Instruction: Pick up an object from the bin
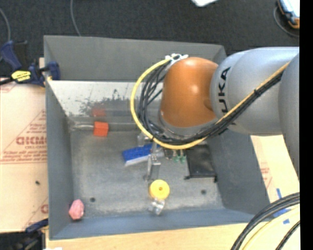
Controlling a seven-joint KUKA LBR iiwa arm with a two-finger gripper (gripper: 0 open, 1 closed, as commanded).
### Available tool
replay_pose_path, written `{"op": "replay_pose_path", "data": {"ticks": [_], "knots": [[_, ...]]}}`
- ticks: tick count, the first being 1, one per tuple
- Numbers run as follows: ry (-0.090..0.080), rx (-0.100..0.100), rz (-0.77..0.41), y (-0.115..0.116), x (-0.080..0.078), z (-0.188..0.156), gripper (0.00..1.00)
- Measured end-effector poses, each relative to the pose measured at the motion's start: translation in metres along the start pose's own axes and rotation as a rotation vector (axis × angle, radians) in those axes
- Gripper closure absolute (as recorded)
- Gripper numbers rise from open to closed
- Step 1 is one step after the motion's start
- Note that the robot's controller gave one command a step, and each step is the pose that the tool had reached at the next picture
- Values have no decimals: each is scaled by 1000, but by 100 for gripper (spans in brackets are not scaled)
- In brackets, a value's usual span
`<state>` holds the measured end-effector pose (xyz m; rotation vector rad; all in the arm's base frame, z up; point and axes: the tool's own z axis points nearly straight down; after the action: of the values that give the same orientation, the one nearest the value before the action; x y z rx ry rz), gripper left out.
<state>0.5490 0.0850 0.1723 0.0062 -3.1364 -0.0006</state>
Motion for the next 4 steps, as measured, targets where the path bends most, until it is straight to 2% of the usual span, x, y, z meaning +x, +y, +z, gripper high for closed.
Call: {"op": "replay_pose_path", "data": {"ticks": [1,2,3,4], "knots": [[-9,-1,3,-1,-2,-5,0],[-6,1,-192,-32,-39,78,0],[-9,-2,296,-15,-9,72,100],[-8,-2,297,-15,-9,72,100]]}}
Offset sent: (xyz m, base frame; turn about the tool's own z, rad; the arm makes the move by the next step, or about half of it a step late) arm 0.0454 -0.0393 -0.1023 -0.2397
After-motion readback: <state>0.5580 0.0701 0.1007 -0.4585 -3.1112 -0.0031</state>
